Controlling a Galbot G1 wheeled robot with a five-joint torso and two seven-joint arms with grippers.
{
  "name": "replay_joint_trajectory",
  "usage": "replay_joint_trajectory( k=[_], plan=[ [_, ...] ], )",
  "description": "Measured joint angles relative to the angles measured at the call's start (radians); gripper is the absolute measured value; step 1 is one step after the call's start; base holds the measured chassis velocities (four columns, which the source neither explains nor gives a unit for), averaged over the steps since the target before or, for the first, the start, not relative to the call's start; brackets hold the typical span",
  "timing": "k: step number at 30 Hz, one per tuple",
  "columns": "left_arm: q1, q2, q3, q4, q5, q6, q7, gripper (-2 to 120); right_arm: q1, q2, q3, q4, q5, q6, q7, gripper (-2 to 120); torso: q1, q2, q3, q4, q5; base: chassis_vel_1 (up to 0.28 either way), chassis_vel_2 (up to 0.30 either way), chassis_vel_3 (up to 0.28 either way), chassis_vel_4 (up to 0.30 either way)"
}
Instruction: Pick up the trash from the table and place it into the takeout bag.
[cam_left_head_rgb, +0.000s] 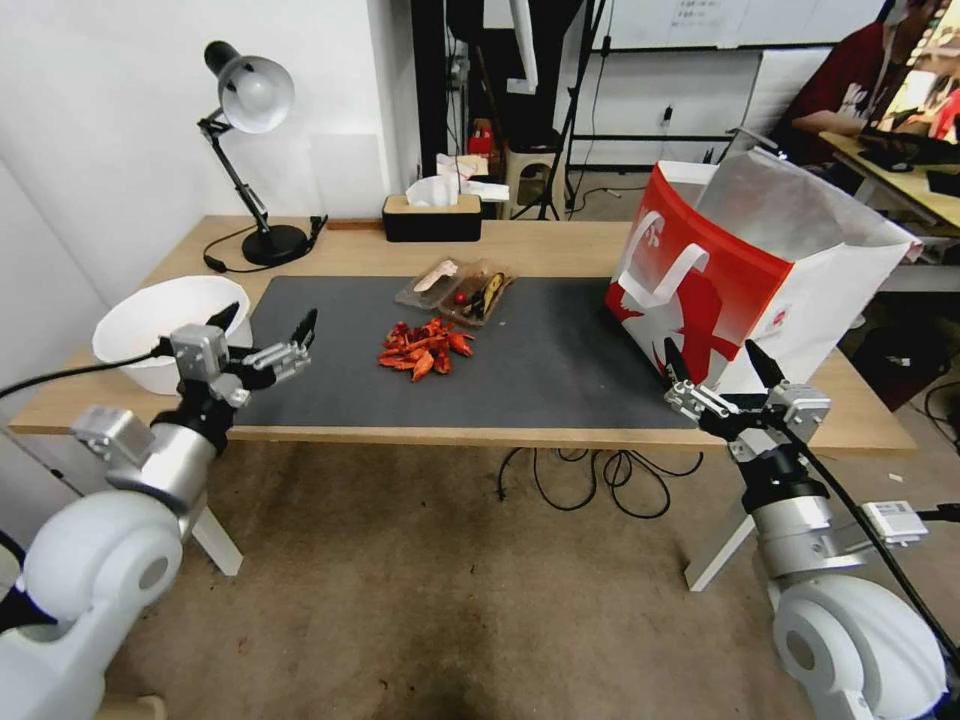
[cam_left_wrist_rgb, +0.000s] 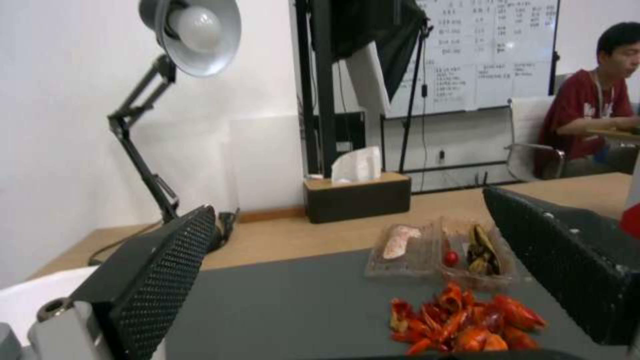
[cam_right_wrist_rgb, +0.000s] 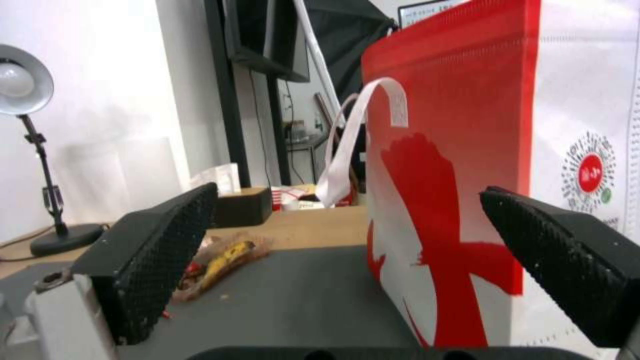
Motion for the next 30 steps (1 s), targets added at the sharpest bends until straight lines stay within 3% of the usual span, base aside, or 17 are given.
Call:
replay_joint_trajectory(
  k=[14, 18, 30],
  plan=[
    [0.103, -0.076, -0.019, 0.03, 0.163, -0.148, 0.042, 100, -0.014, 0.063, -0.015, 0.011, -0.084, 0.022, -0.016, 100, 0.0, 0.0, 0.0, 0.0002, -0.0002, 0.0, 0.0, 0.0, 0.0],
    [0.12, -0.094, -0.016, 0.03, 0.178, -0.16, 0.043, 100, -0.021, 0.078, -0.026, 0.012, -0.105, 0.032, -0.025, 100, 0.0, 0.0, 0.0, 0.0003, -0.0001, 0.0, 0.0, 0.0, 0.0],
    [0.224, -0.237, 0.035, 0.017, 0.319, -0.26, 0.059, 100, -0.084, 0.176, -0.095, 0.023, -0.237, 0.107, -0.032, 100, 0.0, 0.0, 0.0, 0.0003, -0.0003, 0.0, 0.0, 0.0, 0.0]
  ],
)
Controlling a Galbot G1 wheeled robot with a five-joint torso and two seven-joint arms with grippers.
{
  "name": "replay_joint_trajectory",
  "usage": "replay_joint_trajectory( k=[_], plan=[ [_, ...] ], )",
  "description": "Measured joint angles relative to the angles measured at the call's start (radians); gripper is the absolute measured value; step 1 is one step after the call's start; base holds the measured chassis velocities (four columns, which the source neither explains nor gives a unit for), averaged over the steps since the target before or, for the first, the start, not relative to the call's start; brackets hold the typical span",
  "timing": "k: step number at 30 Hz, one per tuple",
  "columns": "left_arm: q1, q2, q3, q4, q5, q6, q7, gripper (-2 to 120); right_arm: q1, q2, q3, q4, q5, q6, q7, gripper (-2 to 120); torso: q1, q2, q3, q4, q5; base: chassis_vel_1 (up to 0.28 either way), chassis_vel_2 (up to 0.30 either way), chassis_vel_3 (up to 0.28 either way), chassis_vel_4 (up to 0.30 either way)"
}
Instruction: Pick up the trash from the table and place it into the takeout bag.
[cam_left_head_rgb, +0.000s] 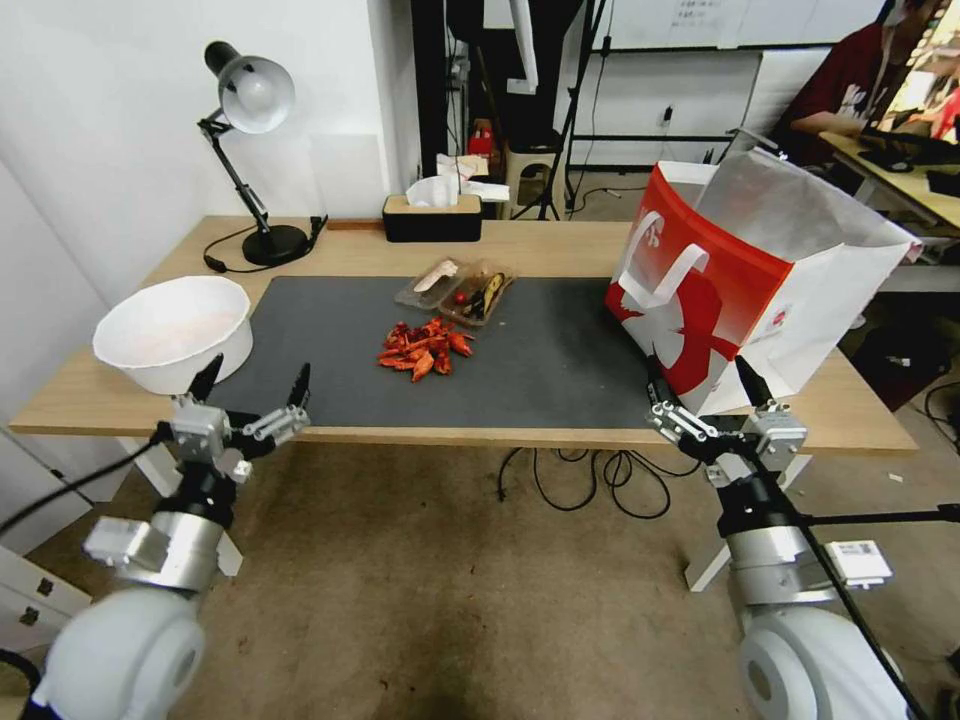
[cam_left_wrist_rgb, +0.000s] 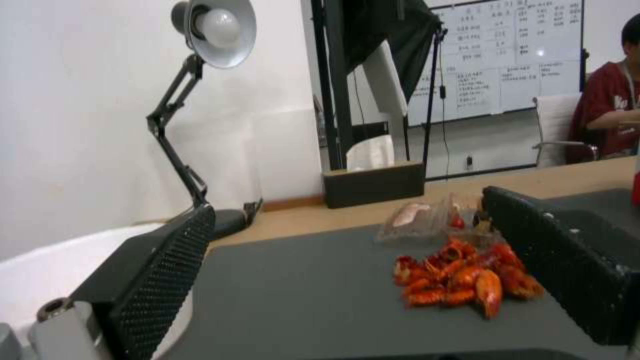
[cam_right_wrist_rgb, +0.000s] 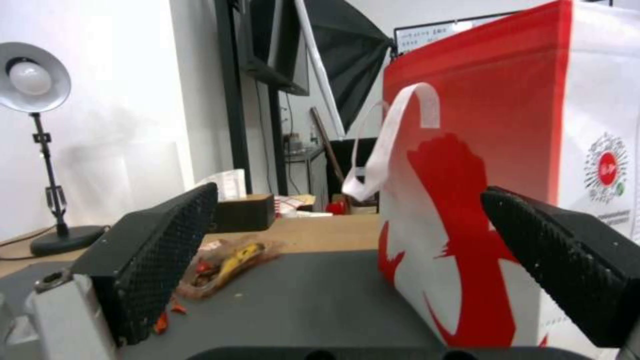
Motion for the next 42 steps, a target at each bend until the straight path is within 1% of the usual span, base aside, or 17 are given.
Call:
replay_joint_trajectory(
  k=[3, 11, 14, 17, 22, 42],
  plan=[
    [0.013, -0.017, 0.016, 0.01, 0.028, -0.024, 0.004, 100, -0.023, 0.026, -0.034, -0.002, -0.053, 0.028, -0.001, 100, 0.0, 0.0, 0.0, -0.0001, 0.0001, 0.0, 0.0, 0.0, 0.0],
    [0.025, -0.031, 0.028, 0.006, 0.044, -0.031, 0.005, 100, -0.052, 0.058, -0.074, -0.015, -0.126, 0.071, -0.001, 100, 0.0, 0.0, 0.0, -0.0002, 0.0002, 0.0, 0.0, 0.0, 0.0],
    [0.029, -0.04, 0.045, 0.005, 0.057, -0.043, 0.005, 100, -0.065, 0.079, -0.106, -0.023, -0.178, 0.096, -0.001, 100, 0.0, 0.0, 0.0, -0.0001, 0.0001, 0.0, 0.0, 0.0, 0.0],
    [0.029, -0.043, 0.05, 0.008, 0.064, -0.052, 0.005, 100, -0.068, 0.086, -0.123, -0.026, -0.192, 0.103, 0.0, 100, 0.0, 0.0, 0.0, -0.0001, 0.0001, 0.0, 0.0, 0.0, 0.0],
    [0.035, -0.043, 0.052, 0.009, 0.078, -0.055, 0.003, 100, -0.067, 0.09, -0.138, -0.029, -0.202, 0.105, 0.0, 100, 0.0, 0.0, 0.0, -0.0001, 0.0001, 0.0, 0.0, 0.0, 0.0],
    [0.037, -0.042, 0.049, 0.008, 0.083, -0.051, 0.0, 100, -0.063, 0.087, -0.134, -0.03, -0.196, 0.103, 0.001, 100, 0.0, 0.0, 0.0, -0.0001, 0.0002, 0.0, 0.0, 0.0, 0.0]
  ],
)
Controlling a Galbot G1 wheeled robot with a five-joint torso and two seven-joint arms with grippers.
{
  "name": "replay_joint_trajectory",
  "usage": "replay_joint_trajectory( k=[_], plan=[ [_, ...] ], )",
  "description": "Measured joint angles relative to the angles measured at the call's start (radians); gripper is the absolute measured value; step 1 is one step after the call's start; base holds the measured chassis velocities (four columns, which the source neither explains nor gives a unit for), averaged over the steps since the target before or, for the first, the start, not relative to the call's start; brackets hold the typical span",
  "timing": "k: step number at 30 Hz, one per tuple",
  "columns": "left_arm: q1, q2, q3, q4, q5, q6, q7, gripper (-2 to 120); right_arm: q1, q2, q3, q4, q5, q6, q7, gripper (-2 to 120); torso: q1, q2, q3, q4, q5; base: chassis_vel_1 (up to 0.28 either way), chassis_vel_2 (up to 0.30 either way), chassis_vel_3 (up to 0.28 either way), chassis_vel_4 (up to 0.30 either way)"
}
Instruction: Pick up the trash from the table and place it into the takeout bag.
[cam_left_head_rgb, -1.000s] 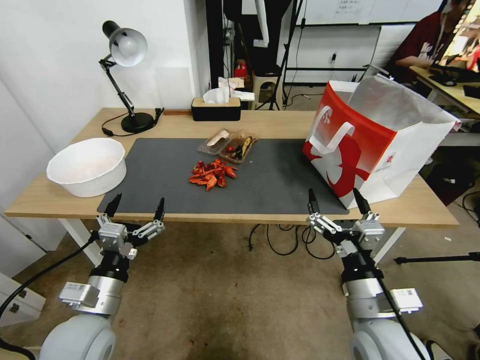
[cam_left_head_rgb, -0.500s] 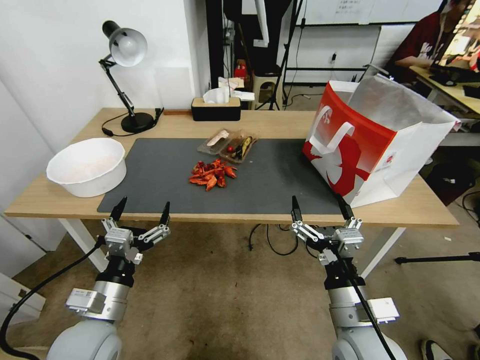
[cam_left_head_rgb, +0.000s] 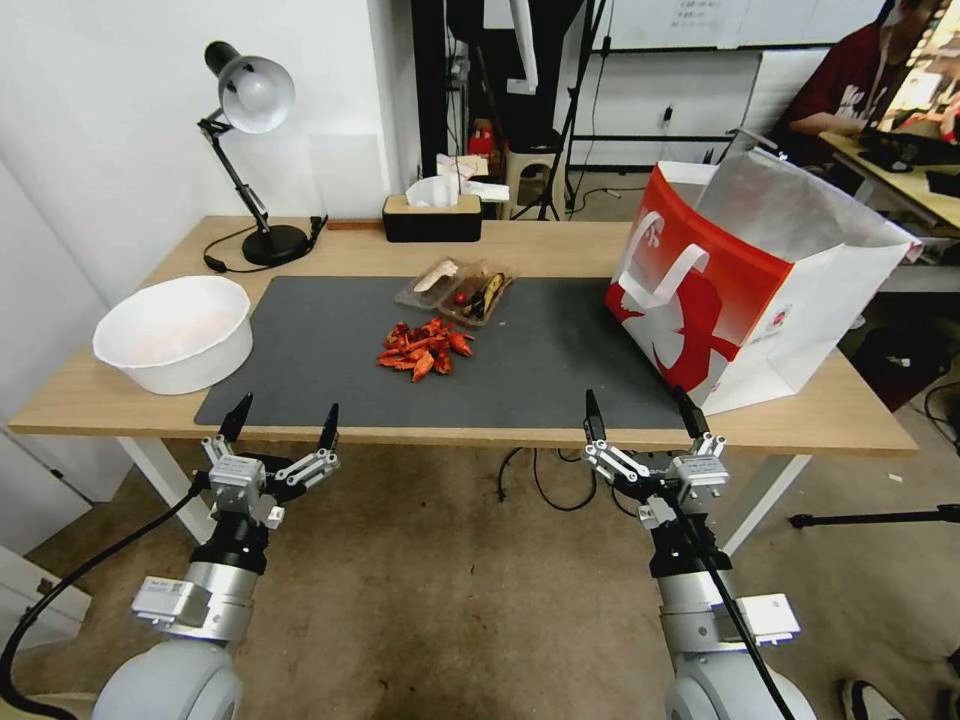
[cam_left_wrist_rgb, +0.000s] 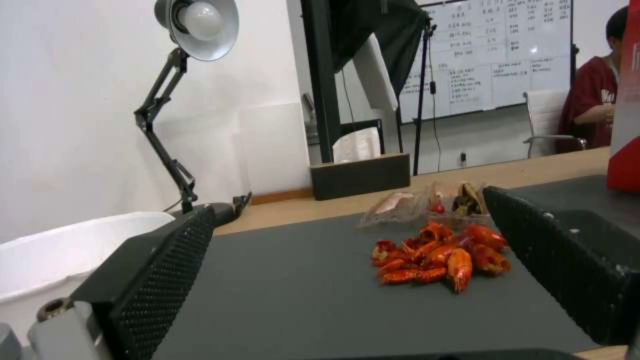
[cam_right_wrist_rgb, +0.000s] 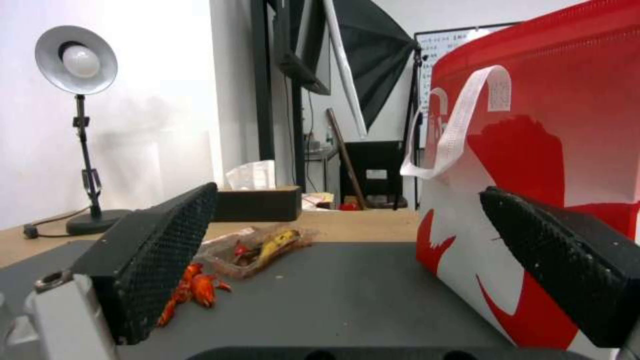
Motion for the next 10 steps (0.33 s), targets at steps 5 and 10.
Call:
replay_joint_trajectory(
  k=[5, 10],
  plan=[
    [0.0, 0.0, 0.0, 0.0, 0.0, 0.0, 0.0, 100, 0.0, 0.0, 0.0, 0.0, 0.001, 0.0, 0.0, 100, 0.0, 0.0, 0.0, 0.0, 0.0, 0.0, 0.0, 0.0, 0.0],
    [0.0, 0.001, 0.0, 0.0, 0.0, 0.001, 0.0, 100, 0.0, 0.0, 0.001, 0.0, 0.001, -0.001, 0.0, 100, 0.0, 0.0, 0.0, 0.0, 0.0, 0.0, 0.0, 0.0, 0.0]
  ],
)
